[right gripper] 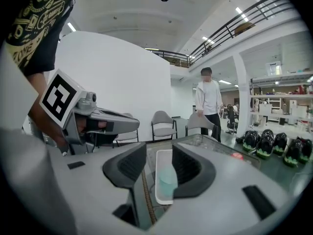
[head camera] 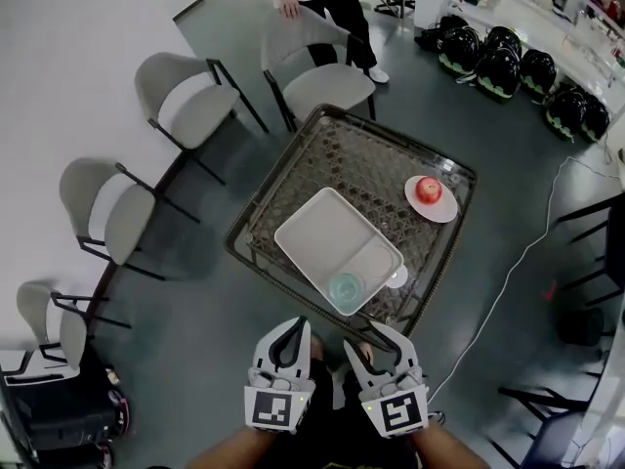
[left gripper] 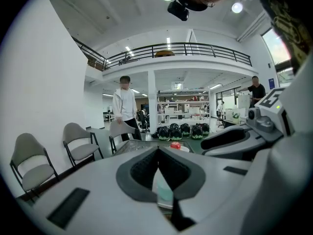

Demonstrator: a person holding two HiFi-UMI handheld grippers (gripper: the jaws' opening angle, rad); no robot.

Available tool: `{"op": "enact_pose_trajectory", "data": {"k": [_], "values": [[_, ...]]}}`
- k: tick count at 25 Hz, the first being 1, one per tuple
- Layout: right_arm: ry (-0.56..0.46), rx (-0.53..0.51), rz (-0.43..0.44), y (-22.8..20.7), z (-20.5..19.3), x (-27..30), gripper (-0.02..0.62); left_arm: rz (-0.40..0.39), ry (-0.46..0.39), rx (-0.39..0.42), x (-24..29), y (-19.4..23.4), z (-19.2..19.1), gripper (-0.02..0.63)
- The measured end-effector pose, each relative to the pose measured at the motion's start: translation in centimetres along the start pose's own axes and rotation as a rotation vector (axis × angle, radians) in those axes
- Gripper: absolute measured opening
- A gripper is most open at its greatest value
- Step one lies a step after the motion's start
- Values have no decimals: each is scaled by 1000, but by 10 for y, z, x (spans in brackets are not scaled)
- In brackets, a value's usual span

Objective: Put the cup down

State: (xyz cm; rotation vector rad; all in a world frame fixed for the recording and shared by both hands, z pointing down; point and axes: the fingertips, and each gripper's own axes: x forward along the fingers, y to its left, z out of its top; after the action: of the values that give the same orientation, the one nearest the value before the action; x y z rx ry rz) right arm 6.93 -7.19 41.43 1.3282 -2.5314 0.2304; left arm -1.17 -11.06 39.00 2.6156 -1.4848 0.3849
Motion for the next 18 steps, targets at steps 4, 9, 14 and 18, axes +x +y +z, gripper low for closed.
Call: {"op": "enact_pose_trajectory", "data": {"k": [4, 9, 14, 18], "values": [[-15, -19, -12, -8, 10, -16, 49, 18, -20, 5, -8, -9, 14, 6], [-24, -24, -7, -9, 24, -21, 6, 35, -26, -2, -16, -11, 24, 6], [-31, -22, 15, -6, 33, -21, 6, 56, -31, -22, -23, -13, 31, 6], [-41, -8, 16, -3, 43, -20, 6, 53, -28, -26, -28, -12, 35, 6]]}}
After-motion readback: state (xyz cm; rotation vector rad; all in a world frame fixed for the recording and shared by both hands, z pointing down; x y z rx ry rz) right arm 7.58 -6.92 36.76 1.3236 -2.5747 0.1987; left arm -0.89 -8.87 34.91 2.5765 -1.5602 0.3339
